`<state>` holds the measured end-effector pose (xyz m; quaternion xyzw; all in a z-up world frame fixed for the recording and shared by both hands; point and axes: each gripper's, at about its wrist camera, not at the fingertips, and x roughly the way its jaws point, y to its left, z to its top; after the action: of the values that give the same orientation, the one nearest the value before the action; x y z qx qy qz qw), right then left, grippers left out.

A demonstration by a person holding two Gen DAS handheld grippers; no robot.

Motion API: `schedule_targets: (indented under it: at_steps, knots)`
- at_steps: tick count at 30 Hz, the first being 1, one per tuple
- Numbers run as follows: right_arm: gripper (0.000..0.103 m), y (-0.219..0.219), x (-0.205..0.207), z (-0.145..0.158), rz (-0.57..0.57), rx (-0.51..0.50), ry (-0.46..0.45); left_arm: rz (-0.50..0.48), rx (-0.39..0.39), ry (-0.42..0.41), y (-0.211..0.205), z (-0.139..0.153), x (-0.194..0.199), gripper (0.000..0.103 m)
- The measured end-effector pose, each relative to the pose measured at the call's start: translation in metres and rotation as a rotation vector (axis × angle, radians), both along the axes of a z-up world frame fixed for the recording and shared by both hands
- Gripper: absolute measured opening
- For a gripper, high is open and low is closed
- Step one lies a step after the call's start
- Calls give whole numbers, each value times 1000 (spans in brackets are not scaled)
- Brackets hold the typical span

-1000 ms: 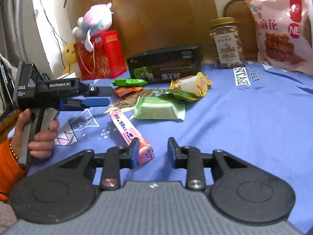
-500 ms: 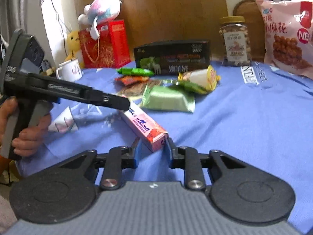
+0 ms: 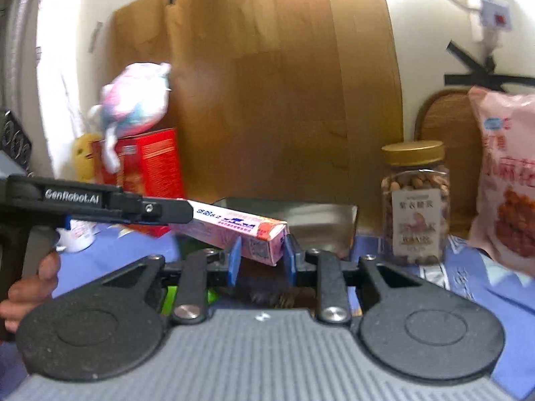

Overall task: Organize snacks
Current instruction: 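Grasp the yellow peanut bag with the left tool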

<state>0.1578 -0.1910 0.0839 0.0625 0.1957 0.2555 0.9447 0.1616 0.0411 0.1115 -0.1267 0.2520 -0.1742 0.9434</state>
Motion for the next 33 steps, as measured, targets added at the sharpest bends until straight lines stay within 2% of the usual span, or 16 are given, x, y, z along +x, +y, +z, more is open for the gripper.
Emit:
schedule_targets:
  at_steps: [3,6,9,12,15,17,18,21,22,24,26,27,29,31,33]
  knots:
    - [34,2,29,-8,-5,35,83,41,12,24,-3,-10,26,44]
    - [34,-7,35,-13,-13,87,140,72,60,32,-7,-18,34,47]
    - [34,-37,18,-12,-49,170,121,64,38,-12,1,-14,14,52]
    - [34,-73,3,-27,-129,225,163,32,-18,-36,8,-12,-16,52]
    - [34,-95,12,-59,-202,270,299,-50,-95,28,1,-23,-28,52]
    - [34,-95,22,-82,-182,306,411,-95,-121,114,-14,-39,-22,52]
    - [33,-93,23,-90,-181,317,436,-105,-119,154,-23,-48,-18,52]
    - [32,-83,11,-92,-127,359,443,-116,-87,281,-46,-76,0,52]
    - [30,-80,7,-93,-98,374,461,-117,-88,309,-50,-83,4,46]
    - [30,-73,-5,-93,-78,369,458,-111,-71,297,-53,-84,1,44]
    - [30,-72,-16,-93,-52,398,470,-121,-108,307,-49,-82,-6,41]
    - [30,-72,-19,-93,-40,421,479,-131,-126,308,-46,-80,-9,35]
    - [29,-67,-32,-86,-24,433,467,-130,-136,284,-42,-73,-23,34]
    - [29,-60,-38,-69,0,424,402,-118,-140,225,-34,-60,-41,34]
    - [26,-48,-52,-47,47,394,300,-83,-137,161,-22,-43,-60,34]
